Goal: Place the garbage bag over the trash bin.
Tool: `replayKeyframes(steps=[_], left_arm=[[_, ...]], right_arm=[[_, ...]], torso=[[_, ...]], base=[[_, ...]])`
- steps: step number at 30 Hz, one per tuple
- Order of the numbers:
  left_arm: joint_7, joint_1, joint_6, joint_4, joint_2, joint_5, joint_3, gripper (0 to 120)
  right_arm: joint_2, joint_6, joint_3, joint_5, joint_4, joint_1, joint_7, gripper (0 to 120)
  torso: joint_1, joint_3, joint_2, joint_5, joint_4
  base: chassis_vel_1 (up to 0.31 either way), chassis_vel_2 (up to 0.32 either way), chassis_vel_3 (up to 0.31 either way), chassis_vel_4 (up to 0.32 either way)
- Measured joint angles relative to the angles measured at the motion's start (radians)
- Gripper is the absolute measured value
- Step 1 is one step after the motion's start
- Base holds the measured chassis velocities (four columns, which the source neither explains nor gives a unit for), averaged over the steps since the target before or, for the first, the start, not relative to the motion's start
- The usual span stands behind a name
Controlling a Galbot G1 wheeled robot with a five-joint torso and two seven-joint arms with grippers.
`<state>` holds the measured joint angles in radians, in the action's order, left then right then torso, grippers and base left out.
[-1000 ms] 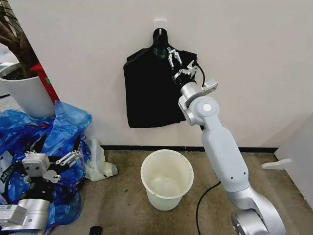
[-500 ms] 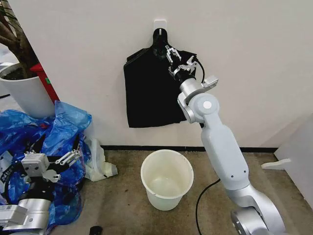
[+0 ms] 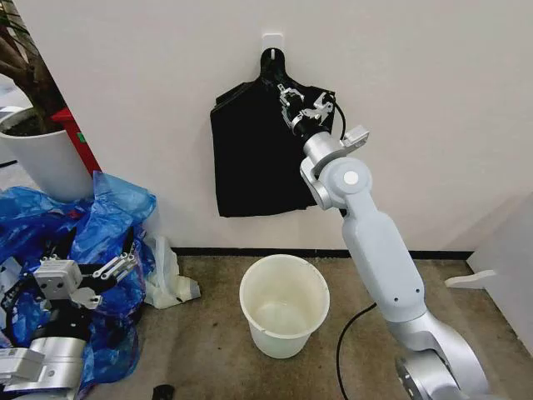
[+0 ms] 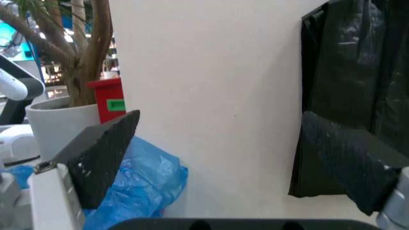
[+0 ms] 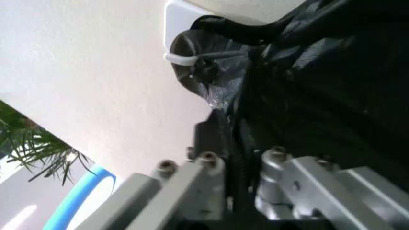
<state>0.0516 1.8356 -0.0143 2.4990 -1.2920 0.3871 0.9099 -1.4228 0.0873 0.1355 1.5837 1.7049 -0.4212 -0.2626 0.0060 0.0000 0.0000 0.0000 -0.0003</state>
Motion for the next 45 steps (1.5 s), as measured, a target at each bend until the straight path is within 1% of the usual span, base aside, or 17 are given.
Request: replayKeyframes(steps=[13,27,45], left_arm=[[0.0,-0.001,-0.003,0.001,0.001,0.003,0.003,100],[-0.002,-0.005,-0.012,-0.001,0.002,0.007,0.003,100],[-0.005,-0.005,-0.022,-0.008,-0.001,0.005,0.003,100]], right_arm=[[0.023,-0.003,-0.016,-0.004,0.023,-0.023,-0.001,0],[0.067,0.005,-0.015,-0.008,0.097,-0.136,0.007,0],[0.096,0.024,-0.012,-0.055,0.184,-0.289,0.043,0]], torso=[[0.0,0.0,0.0,0.0,0.0],[0.0,0.0,0.0,0.0,-0.0001],[0.0,0.0,0.0,0.0,0.0]], base=[[0.0,0.0,0.0,0.0],[0.0,0.0,0.0,0.0],[0.0,0.0,0.0,0.0]])
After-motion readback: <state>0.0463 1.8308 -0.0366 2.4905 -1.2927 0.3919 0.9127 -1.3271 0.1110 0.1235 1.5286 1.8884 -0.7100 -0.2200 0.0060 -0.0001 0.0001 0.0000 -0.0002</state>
